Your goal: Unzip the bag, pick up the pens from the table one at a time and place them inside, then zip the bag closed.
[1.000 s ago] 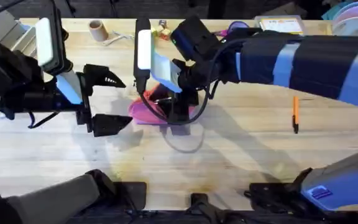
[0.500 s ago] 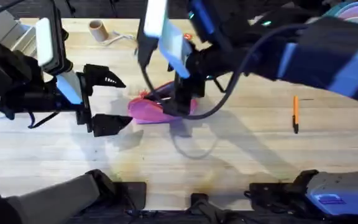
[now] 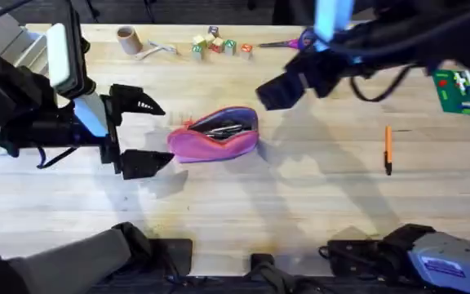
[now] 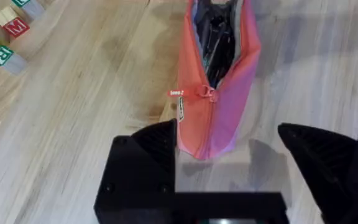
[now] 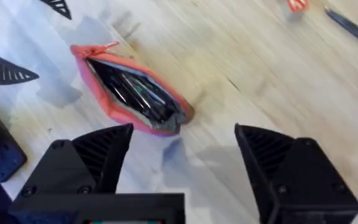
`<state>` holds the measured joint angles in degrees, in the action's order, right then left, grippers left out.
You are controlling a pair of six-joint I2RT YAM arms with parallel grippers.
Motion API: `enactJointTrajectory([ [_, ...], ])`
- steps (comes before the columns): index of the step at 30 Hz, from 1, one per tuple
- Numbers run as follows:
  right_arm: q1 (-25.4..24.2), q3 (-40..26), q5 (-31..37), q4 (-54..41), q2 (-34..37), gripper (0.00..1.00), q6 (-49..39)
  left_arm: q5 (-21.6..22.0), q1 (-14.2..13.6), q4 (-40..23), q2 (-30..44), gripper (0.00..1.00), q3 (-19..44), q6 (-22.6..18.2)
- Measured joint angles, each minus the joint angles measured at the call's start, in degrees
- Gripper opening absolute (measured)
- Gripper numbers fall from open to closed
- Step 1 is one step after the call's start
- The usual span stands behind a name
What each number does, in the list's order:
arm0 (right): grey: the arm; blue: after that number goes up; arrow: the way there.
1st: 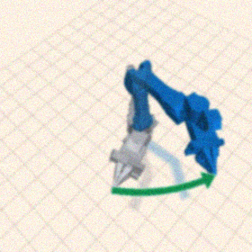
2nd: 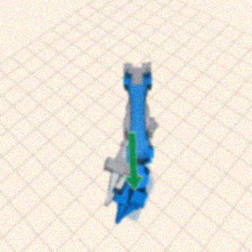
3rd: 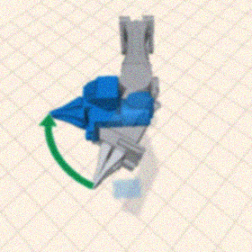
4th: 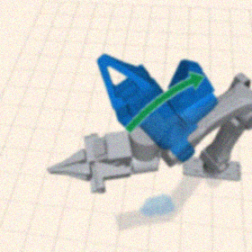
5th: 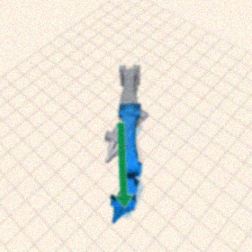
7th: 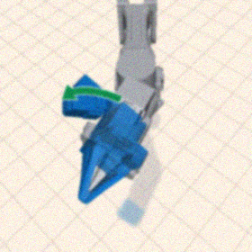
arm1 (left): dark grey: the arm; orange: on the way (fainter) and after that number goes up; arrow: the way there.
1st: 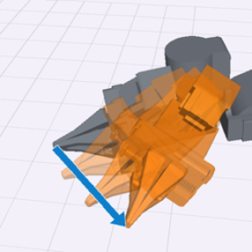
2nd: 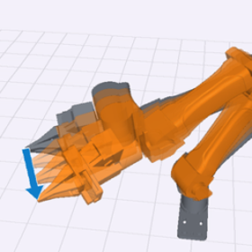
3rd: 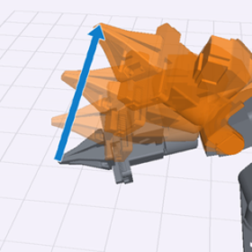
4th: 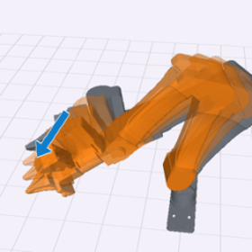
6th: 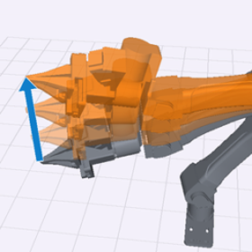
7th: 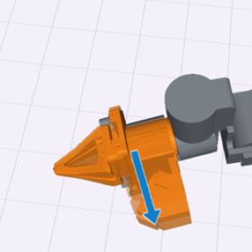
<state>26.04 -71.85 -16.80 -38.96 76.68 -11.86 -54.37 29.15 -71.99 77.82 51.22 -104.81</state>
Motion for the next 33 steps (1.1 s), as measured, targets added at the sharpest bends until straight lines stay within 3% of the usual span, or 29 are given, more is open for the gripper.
enactJointTrajectory([
  [7, -6.46, 0.0, 1.14, -7.43, -7.36, 0.998, 2.86, -0.01, 0.0, 0.0, 0.0, 0.993, 0.0, 0.0],
  [16, -15.28, 0.0, 9.31, -14.33, -15.99, 0.998, 7.21, 0.0, 0.0, 0.23, 0.0, 0.993, 0.0, 0.0],
  [25, -23.92, 0.0, 23.55, -20.13, -23.12, 0.999, 14.22, 0.0, 0.0, 0.46, 0.0, 0.993, 0.0, 0.0],
  [33, -27.82, 0.0, 33.91, -22.95, -24.97, 0.998, 15.67, -0.01, 0.0, 1.14, 0.0, 0.994, 0.0, -0.01],
])
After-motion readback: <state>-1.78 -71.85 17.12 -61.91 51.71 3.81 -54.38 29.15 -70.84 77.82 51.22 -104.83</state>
